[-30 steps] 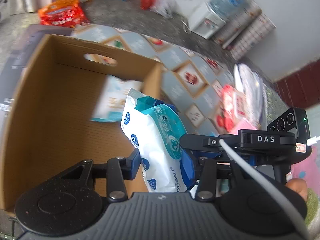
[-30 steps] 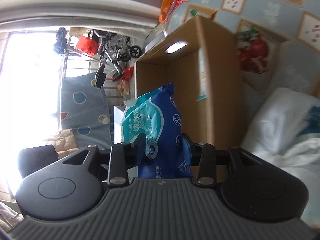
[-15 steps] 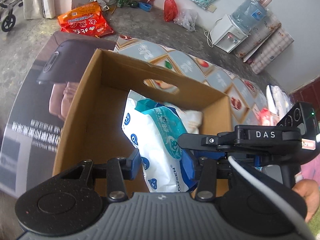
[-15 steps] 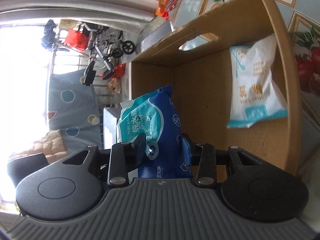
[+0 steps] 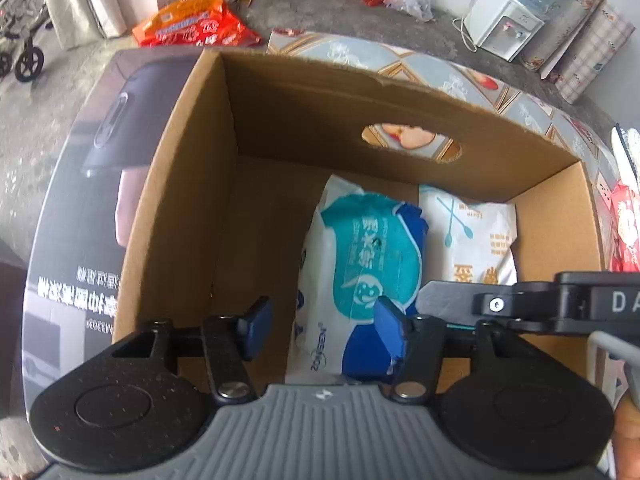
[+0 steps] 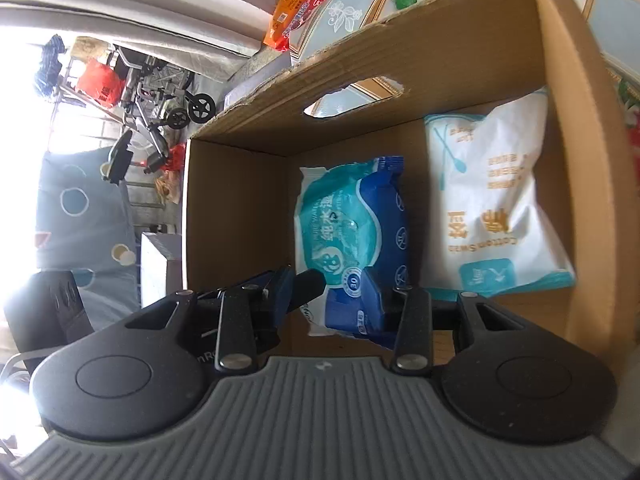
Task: Organize soft objects
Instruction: 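Carry the wet wipes pack with the right tool and lower it into the box, then open the right tool to release the wipes pack beside the swab bag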
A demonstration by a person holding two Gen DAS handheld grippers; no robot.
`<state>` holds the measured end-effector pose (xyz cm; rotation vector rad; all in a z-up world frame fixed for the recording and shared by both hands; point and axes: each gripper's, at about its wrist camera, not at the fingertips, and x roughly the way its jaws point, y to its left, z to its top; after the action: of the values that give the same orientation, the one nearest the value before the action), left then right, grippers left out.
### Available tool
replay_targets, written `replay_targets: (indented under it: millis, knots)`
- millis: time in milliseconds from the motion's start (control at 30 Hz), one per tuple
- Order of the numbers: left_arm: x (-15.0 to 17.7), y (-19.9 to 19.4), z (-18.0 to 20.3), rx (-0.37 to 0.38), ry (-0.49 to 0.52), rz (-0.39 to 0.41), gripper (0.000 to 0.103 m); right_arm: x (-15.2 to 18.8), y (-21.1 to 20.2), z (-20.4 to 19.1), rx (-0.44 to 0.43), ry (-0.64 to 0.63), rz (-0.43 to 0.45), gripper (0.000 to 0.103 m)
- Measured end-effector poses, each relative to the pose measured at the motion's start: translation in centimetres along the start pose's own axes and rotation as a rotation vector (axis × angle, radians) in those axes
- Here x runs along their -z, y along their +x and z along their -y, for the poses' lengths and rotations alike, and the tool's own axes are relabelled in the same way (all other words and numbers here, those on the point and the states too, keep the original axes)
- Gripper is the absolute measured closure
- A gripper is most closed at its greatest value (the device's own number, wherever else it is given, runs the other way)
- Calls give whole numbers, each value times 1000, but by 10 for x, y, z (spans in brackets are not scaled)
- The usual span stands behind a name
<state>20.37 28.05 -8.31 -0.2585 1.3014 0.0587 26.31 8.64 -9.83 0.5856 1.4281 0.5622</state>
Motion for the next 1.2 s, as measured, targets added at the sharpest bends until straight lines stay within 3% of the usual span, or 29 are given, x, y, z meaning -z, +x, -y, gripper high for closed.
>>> replay_targets:
  millis: [167,300,400,633,967,1200]
  knots:
    - [13,-3,-4,-9,-48,-81,41,-2,-4,-5,66,-45,10,65]
    - [25,1,-3,-39,-39,-128,49,-7,9,-3,100,-44,-13,65]
    - [27,15,-1,-49,-23,-141,63,-9,19,-2,114,-36,-24,67]
    - [20,22,4,-44,13,-74,63,-12,24,3,124,-18,-4,68]
    - [15,22,22,-61,112,-58,62,-10,13,6,114,-13,29,68]
    - [25,-3,24,-62,89,-32,48,-3,-11,2,26,-53,102,67]
